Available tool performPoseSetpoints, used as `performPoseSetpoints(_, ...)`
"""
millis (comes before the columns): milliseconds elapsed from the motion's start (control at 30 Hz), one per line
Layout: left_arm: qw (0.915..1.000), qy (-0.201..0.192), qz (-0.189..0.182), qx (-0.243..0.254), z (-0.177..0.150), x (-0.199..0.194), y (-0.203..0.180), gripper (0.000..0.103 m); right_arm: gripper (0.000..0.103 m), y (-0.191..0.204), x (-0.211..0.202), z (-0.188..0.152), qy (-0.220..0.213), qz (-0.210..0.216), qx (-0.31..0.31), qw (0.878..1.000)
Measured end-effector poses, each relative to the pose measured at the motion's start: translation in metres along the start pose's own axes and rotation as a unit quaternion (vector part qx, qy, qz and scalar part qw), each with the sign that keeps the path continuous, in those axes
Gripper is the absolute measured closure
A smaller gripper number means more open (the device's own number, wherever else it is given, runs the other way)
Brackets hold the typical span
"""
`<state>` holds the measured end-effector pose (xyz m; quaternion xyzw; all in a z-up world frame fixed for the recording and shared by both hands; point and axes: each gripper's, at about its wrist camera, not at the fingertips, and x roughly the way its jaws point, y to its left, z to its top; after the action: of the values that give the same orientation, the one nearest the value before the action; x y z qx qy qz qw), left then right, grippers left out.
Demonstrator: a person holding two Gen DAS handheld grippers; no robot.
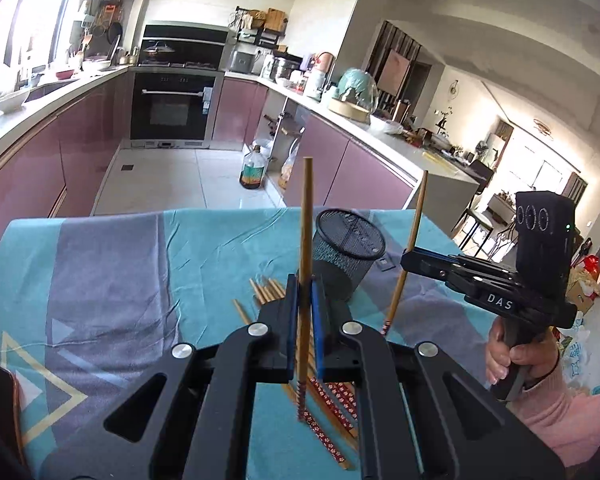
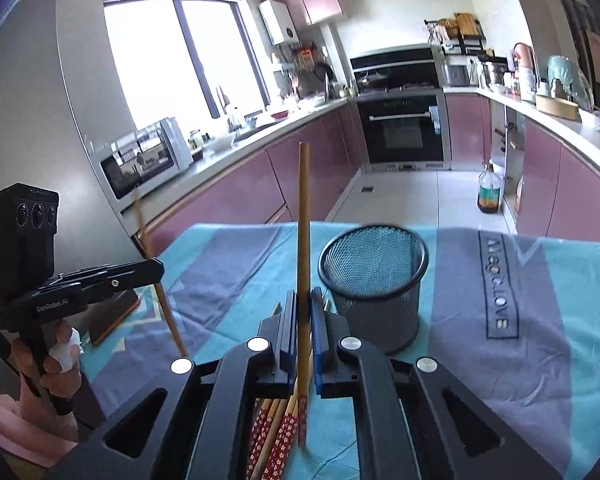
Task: Organize utensils
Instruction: 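Lift the left gripper's chopstick upright over the mesh cup while the right gripper carries its chopstick there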
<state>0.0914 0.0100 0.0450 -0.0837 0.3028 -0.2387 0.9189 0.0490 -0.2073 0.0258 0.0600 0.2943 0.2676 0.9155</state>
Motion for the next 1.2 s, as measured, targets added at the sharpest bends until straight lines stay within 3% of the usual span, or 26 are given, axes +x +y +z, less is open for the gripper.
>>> performPoseSetpoints(400,0.9963,-0.074,-0.041,0.011,0.078,-0.022,-0.031,0.096,0.098,-0.008,-0.031,0.055,-0.065,0.005,-0.027,0.998)
performPoseSetpoints(733,0.994,-0.093,-0.053,0.023,0.131,0.015,-0.055,0.096,0.098,-0.027,-0.033,0.093,-0.1,-0.028,-0.036,0.994)
performPoseSetpoints(833,0.9952,-0.082,-0.04,0.035,0.137,0.033,-0.064,0.096,0.098,-0.039,-0.019,0.097,-0.086,-0.04,-0.03,0.995)
performPoseSetpoints(1200,0.998,0.025,-0.019,0.055,0.113,0.119,-0.068,0.096,0.098,-0.059,0.05,0.069,0.028,-0.053,-0.013,0.998)
